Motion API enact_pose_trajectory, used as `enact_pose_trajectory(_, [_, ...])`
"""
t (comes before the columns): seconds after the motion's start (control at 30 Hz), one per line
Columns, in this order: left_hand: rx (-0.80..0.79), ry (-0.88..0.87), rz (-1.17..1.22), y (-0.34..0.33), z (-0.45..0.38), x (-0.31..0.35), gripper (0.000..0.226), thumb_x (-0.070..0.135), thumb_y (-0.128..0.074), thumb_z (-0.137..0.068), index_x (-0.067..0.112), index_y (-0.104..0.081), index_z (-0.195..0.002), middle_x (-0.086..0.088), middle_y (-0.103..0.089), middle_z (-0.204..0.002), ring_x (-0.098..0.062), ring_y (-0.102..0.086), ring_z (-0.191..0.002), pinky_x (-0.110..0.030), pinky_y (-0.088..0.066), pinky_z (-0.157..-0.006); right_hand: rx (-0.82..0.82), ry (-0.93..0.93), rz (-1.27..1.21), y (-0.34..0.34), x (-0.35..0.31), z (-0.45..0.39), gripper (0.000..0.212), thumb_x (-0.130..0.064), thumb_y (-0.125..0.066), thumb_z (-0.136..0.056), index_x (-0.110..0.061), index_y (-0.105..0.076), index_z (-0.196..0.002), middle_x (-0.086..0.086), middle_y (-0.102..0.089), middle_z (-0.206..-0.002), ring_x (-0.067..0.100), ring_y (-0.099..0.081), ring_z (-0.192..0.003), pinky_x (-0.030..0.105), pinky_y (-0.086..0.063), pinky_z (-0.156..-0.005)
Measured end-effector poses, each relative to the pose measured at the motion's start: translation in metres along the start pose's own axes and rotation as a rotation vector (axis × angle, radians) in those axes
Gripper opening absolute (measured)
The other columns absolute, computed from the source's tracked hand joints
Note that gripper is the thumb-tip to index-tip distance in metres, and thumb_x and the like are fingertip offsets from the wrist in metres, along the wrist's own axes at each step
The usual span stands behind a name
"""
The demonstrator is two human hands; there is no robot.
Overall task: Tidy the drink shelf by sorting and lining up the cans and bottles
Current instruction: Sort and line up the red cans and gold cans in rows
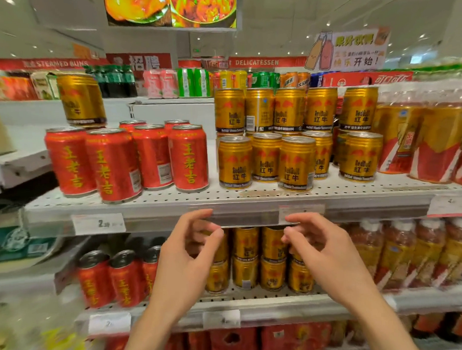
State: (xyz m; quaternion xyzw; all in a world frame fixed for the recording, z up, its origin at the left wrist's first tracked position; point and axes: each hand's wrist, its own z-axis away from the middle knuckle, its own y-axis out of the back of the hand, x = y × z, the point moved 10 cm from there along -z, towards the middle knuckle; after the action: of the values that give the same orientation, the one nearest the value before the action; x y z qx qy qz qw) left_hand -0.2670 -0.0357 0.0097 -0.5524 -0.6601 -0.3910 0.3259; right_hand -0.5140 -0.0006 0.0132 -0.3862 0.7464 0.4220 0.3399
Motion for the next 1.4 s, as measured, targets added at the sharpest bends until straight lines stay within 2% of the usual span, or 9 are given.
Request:
enact_pose_trajectory(0.27, [-0.039,-0.1,-0.017,0.102,-0.029,0.004,0.026,0.021,-0.071,-0.092,0.036,-0.064,-0.113,0.01,-0.074,-0.096,-0.011,-0.071,-0.091,-0.039,-0.057,-0.087,0.067,0.067,0.047,-0.081,-0.068,0.0,0.015,-0.031,-0.066,-0.094,-0.038,-0.068,-0.107,-0.012,-0.075,-0.086,0.009,-0.071,-0.084,0.026,-0.057,-0.077])
enact_pose_trajectory(0.4, [-0.041,-0.154,-0.034,0.144,-0.042,0.014,0.026,0.021,-0.071,-0.092,0.035,-0.064,-0.113,0.012,-0.073,-0.095,-0.01,-0.07,-0.088,-0.03,-0.056,-0.082,0.093,0.112,0.092,-0.114,-0.103,-0.005,0.014,-0.034,-0.065,-0.094,-0.039,-0.066,-0.107,-0.006,-0.075,-0.087,0.011,-0.071,-0.082,0.038,-0.059,-0.079])
enact_pose_trajectory(0.6, [0.021,-0.284,-0.176,0.195,-0.053,0.04,0.029,0.021,-0.072,-0.091,0.035,-0.062,-0.114,0.018,-0.07,-0.093,-0.006,-0.068,-0.087,-0.016,-0.054,-0.07,0.1,0.267,0.233,-0.146,-0.162,-0.016,0.016,-0.031,-0.065,-0.096,-0.033,-0.066,-0.112,-0.02,-0.07,-0.091,-0.003,-0.064,-0.09,0.015,-0.054,-0.075])
enact_pose_trajectory(0.7, [0.068,-0.418,-0.353,0.218,-0.059,0.066,0.029,0.023,-0.072,-0.089,0.033,-0.06,-0.113,0.018,-0.068,-0.089,-0.003,-0.066,-0.088,-0.013,-0.052,-0.069,0.131,0.363,0.266,-0.151,-0.196,-0.031,0.016,-0.027,-0.067,-0.095,-0.029,-0.068,-0.111,-0.019,-0.07,-0.089,0.001,-0.067,-0.085,0.019,-0.055,-0.071])
enact_pose_trajectory(0.83, [0.128,-0.515,-0.573,0.248,-0.084,0.094,0.028,0.027,-0.07,-0.089,0.028,-0.061,-0.115,0.016,-0.065,-0.092,-0.005,-0.065,-0.081,-0.024,-0.057,-0.068,0.125,0.469,0.297,-0.16,-0.24,-0.058,0.015,-0.029,-0.065,-0.095,-0.027,-0.067,-0.111,-0.02,-0.068,-0.088,-0.002,-0.066,-0.08,0.016,-0.055,-0.068])
enact_pose_trajectory(0.93, [0.122,-0.49,-0.732,0.256,-0.11,0.097,0.03,0.036,-0.066,-0.09,0.025,-0.061,-0.118,0.015,-0.06,-0.1,-0.007,-0.06,-0.088,-0.036,-0.058,-0.078,0.053,0.485,0.351,-0.179,-0.263,-0.085,0.021,-0.031,-0.063,-0.097,-0.024,-0.066,-0.117,-0.014,-0.067,-0.094,0.002,-0.064,-0.084,0.021,-0.057,-0.074])
enact_pose_trajectory(1.07, [0.004,-0.335,-0.853,0.256,-0.141,0.076,0.037,0.046,-0.06,-0.094,0.03,-0.058,-0.127,0.012,-0.056,-0.116,-0.007,-0.056,-0.103,-0.035,-0.054,-0.093,-0.016,0.503,0.435,-0.206,-0.277,-0.124,0.023,-0.033,-0.061,-0.098,-0.024,-0.066,-0.118,-0.011,-0.065,-0.1,0.008,-0.063,-0.087,0.034,-0.055,-0.082])
enact_pose_trajectory(1.27, [-0.023,-0.285,-0.782,0.256,-0.152,0.069,0.032,0.047,-0.059,-0.094,0.031,-0.061,-0.122,0.014,-0.057,-0.113,-0.004,-0.058,-0.101,-0.035,-0.055,-0.092,-0.021,0.533,0.424,-0.232,-0.295,-0.167,0.035,-0.032,-0.061,-0.097,-0.023,-0.057,-0.13,-0.001,-0.059,-0.125,0.01,-0.062,-0.089,0.035,-0.053,-0.089])
enact_pose_trajectory(1.4, [-0.016,-0.271,-0.782,0.256,-0.152,0.066,0.033,0.047,-0.06,-0.094,0.031,-0.061,-0.122,0.012,-0.059,-0.115,-0.004,-0.059,-0.1,-0.035,-0.056,-0.091,-0.113,0.553,0.386,-0.254,-0.305,-0.181,0.053,-0.037,-0.063,-0.095,-0.031,-0.044,-0.144,0.001,-0.047,-0.146,0.017,-0.06,-0.114,0.041,-0.053,-0.098])
